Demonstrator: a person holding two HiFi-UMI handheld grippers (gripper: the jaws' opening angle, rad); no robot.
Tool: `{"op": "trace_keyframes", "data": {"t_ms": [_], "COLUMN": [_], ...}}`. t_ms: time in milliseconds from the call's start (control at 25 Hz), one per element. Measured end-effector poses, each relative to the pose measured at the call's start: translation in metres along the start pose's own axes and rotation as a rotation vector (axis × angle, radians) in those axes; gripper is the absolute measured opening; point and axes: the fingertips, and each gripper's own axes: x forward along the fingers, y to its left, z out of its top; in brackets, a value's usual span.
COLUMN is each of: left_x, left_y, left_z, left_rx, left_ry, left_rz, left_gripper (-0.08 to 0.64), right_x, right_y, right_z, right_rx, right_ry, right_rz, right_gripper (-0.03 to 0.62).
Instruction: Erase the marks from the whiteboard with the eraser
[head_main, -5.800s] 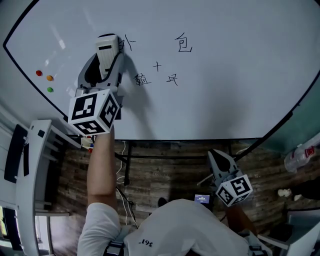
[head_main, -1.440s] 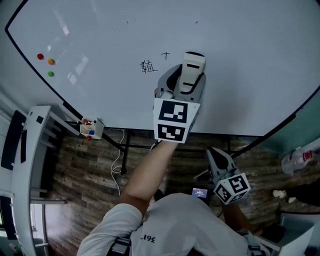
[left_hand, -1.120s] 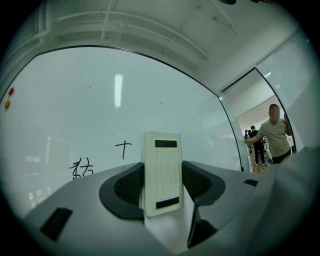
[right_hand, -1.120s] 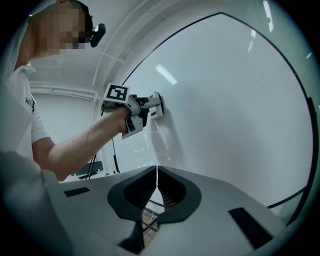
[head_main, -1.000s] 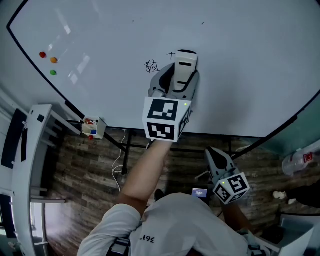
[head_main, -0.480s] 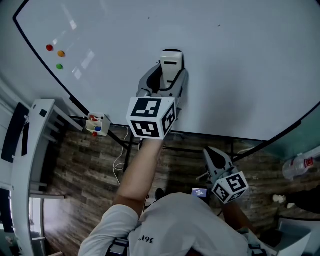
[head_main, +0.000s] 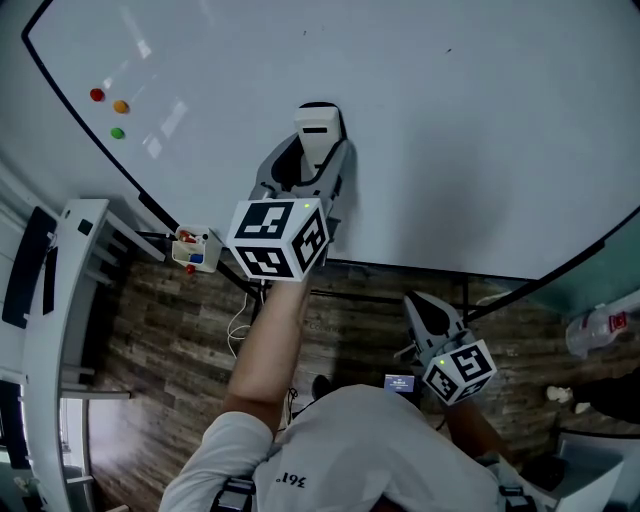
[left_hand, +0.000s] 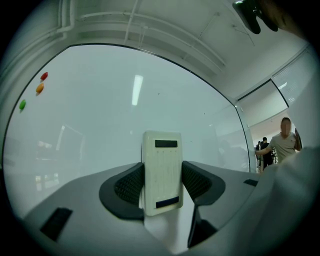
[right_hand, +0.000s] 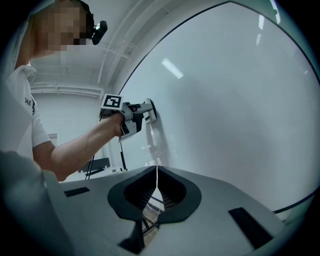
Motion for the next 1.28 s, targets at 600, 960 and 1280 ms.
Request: {"op": "trace_keyframes", "data": {"t_ms": [600, 960, 1280], "left_x": [-0.023, -0.042, -0.055], "left_y": [0.053, 0.086, 0.087], "left_z": [-0.008, -0.007, 0.040], "left_rx": [0.007, -0.020, -0.024], "left_ry": [0.018, 0.026, -0.044], "left_rz": [0.105, 0.171, 0.129], "left_gripper": [0.245, 0.245, 0.245], "right_x": [0.005, 0.000, -0.010], "right_y": [0.004, 0.005, 0.006], "right_z": [0.001, 0.003, 0.005], "right_rx": [-0.009, -0.011, -0.010], "right_ry": [0.008, 0.000, -0.014], "right_rz": [0.008, 0.010, 0.010], "right_gripper": [0.026, 0.026, 0.026]}}
